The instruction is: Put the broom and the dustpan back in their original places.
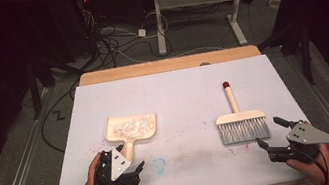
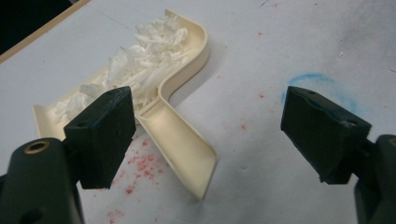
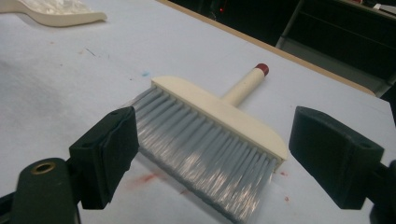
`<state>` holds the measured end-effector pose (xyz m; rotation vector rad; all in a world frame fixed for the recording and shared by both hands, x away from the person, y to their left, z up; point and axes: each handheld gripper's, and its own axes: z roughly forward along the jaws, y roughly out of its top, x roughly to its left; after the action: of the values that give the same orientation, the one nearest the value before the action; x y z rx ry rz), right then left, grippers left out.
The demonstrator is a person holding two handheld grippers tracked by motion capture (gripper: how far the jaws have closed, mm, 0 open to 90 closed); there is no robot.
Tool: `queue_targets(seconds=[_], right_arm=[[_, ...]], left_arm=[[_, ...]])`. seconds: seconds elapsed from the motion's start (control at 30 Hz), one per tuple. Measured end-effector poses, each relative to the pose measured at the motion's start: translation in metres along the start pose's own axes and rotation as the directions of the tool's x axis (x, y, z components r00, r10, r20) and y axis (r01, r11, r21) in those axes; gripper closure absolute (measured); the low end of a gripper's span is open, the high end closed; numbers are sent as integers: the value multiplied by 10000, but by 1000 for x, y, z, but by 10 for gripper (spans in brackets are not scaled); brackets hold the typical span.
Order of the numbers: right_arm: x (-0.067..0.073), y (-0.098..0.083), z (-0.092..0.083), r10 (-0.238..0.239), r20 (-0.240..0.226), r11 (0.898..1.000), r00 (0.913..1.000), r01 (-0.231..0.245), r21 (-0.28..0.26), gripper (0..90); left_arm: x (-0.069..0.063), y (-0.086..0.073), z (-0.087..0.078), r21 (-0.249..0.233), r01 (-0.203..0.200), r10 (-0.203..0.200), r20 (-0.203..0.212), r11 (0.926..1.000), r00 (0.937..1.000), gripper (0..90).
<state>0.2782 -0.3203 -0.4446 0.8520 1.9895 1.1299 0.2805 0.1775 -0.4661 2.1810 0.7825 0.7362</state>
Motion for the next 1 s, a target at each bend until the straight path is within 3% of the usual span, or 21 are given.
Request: queue_targets(seconds=[0.1, 0.23, 0.83, 1.0], right_arm=[[2, 2, 0, -39, 20, 10000, 10000, 39, -23, 168], [5, 3, -1, -197, 50, 9998, 9998, 197, 1, 168], [5, 4, -3, -104, 44, 9999, 9999, 105, -137, 168], [6, 3, 0, -190, 26, 9998, 9998, 189, 43, 168]], left_arm=[[-1, -2, -1, 83, -154, 153, 5, 9998, 9999, 174], [-1, -2, -1, 0, -96, 96, 35, 10000, 9999, 174], [-2, -1, 1, 84, -152, 151, 72, 9998, 9999, 174], [-1, -1, 3, 111, -95, 95, 81, 9999, 9999, 174]])
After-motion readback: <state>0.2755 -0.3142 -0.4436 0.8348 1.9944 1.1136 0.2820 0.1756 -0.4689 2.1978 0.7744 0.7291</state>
